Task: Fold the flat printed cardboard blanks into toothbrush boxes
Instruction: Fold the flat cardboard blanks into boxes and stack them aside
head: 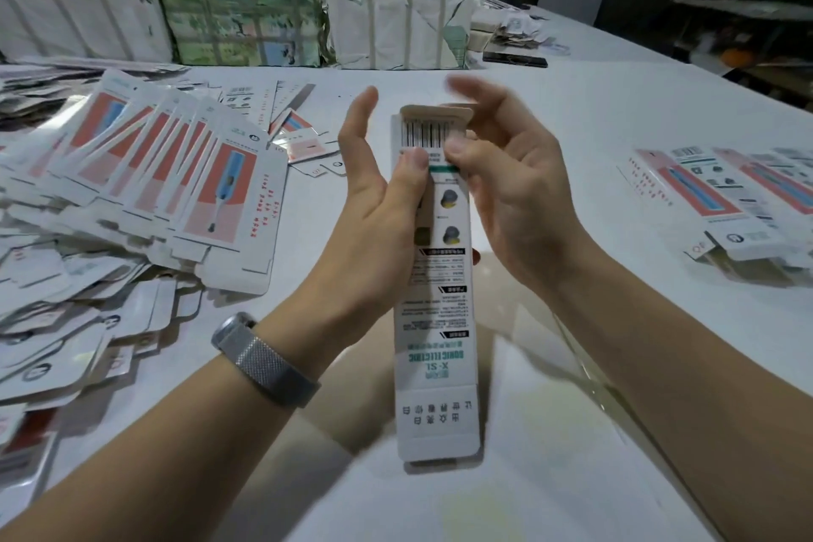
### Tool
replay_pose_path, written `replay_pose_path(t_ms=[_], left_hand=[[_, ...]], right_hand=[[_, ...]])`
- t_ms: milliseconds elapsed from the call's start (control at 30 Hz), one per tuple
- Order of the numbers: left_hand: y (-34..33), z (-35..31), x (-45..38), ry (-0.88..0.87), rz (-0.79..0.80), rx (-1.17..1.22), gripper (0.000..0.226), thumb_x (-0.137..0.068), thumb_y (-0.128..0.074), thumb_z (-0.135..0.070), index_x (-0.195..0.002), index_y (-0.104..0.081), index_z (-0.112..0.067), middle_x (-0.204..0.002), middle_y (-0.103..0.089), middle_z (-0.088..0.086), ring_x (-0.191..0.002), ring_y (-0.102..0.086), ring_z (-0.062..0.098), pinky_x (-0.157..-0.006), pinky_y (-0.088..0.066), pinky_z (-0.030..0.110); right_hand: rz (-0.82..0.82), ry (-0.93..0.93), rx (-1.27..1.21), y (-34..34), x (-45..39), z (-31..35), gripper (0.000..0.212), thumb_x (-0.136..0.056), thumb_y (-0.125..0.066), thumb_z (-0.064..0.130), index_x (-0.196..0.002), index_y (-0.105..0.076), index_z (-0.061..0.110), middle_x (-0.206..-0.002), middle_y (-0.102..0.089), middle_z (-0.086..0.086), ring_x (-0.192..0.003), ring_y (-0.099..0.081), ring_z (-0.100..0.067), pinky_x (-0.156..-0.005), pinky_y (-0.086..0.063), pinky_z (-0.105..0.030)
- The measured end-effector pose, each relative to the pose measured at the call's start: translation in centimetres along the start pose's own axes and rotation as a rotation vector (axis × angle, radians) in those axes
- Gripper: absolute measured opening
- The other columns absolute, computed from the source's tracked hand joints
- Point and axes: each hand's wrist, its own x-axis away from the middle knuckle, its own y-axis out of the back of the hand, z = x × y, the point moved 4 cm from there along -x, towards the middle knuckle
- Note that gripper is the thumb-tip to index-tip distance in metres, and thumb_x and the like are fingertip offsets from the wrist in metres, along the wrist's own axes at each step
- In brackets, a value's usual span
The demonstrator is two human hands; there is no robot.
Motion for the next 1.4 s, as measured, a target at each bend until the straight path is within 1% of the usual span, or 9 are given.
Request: replay_pose_path(t_ms=[100,200,267,367,500,667,900,1067,1400], left_hand=[[0.1,0.2,0.1,0.034,0.035,-0.012,0.049,-0.106,-0.035,-0.036,-0.136,-0.014,-0.068,-0.077,-0.073,0.001,-0.067,-0.072,0.028,-0.059,-0.060,0.044],[-0.3,0.2,0.3,0.033,0.065,-0.057,0.048,-0.105,-0.039,-0.039,-0.136,-0.017,-0.069,-0.078,-0.073,0.001,-0.068,-0.072,0.028,-0.061,-0.061,0.047],[-0.5,-0.1,0.3,-0.003,0.079,-0.095,0.049,-0.104,-0.040,-0.037,-0.136,-0.018,-0.068,-0.075,-0.072,-0.002,-0.064,-0.071,0.020,-0.063,-0.062,0.049],[-0.7,-0.3,0.4,-0.032,0.105,-0.109,0.051,-0.105,-0.039,-0.035,-0.137,-0.018,-0.067,-0.074,-0.071,-0.006,-0.062,-0.069,0.013,-0.063,-0.060,0.042],[-0.7,-0.3,0.5,-0.008,0.105,-0.094,0.047,-0.107,-0.037,-0.033,-0.137,-0.020,-0.065,-0.071,-0.070,-0.005,-0.062,-0.069,0.016,-0.061,-0.061,0.043],[-0.7,-0.3,0.6,0.002,0.115,-0.133,0.044,-0.108,-0.036,-0.030,-0.139,-0.024,-0.059,-0.078,-0.071,-0.003,-0.065,-0.069,0.018,-0.063,-0.062,0.047],[-0.7,-0.4,0.7,0.036,0.112,-0.111,0.034,-0.107,-0.038,-0.028,-0.131,-0.033,-0.053,-0.086,-0.072,0.010,-0.065,-0.069,0.027,-0.064,-0.059,0.055],[-0.5,-0.6,0.7,0.051,0.074,-0.064,0.024,-0.106,-0.040,-0.030,-0.122,-0.038,-0.048,-0.075,-0.067,0.002,-0.061,-0.066,0.027,-0.061,-0.058,0.061],[0.2,-0.9,0.7,0.068,0.024,0.015,0.018,-0.106,-0.040,-0.032,-0.122,-0.039,-0.041,-0.075,-0.064,0.005,-0.058,-0.065,0.028,-0.048,-0.055,0.035]], right_hand=[[-0.031,-0.065,0.027,0.1,0.2,0.1,0.010,-0.089,-0.055,0.015,-0.087,-0.064,0.014,-0.082,-0.069,0.003,-0.082,-0.063,-0.018,-0.077,-0.052,-0.036],[-0.042,-0.103,0.013,0.4,0.0,0.6,0.018,-0.090,-0.055,0.021,-0.075,-0.056,0.011,-0.070,-0.063,0.005,-0.073,-0.061,-0.016,-0.067,-0.051,-0.030],[-0.030,-0.115,-0.007,0.6,-0.1,0.9,0.007,-0.085,-0.056,0.016,-0.081,-0.060,0.011,-0.072,-0.063,0.006,-0.072,-0.061,-0.015,-0.064,-0.052,-0.026],[-0.036,-0.111,-0.026,0.7,-0.1,1.1,0.011,-0.080,-0.057,0.010,-0.087,-0.066,0.009,-0.074,-0.066,0.005,-0.072,-0.063,-0.014,-0.064,-0.053,-0.026],[-0.103,-0.071,0.050,0.6,0.0,1.2,0.010,-0.080,-0.060,0.008,-0.082,-0.070,0.008,-0.071,-0.068,0.001,-0.072,-0.065,-0.020,-0.066,-0.055,-0.032],[-0.164,-0.066,0.094,1.1,-0.1,1.2,0.011,-0.078,-0.062,0.012,-0.075,-0.073,0.013,-0.068,-0.068,-0.002,-0.076,-0.060,-0.031,-0.072,-0.044,-0.045],[-0.002,-0.149,0.150,2.0,-0.7,1.5,0.024,-0.087,-0.059,0.007,-0.073,-0.075,0.017,-0.071,-0.069,-0.001,-0.077,-0.064,-0.020,-0.070,-0.047,-0.037],[0.052,-0.133,0.128,2.0,-0.7,1.5,0.021,-0.088,-0.058,0.015,-0.082,-0.079,0.018,-0.081,-0.073,-0.005,-0.082,-0.067,-0.020,-0.072,-0.055,-0.032],[0.085,-0.117,0.136,0.7,0.2,1.1,0.025,-0.098,-0.048,0.025,-0.102,-0.071,0.016,-0.088,-0.072,0.000,-0.088,-0.068,-0.018,-0.076,-0.058,-0.042]])
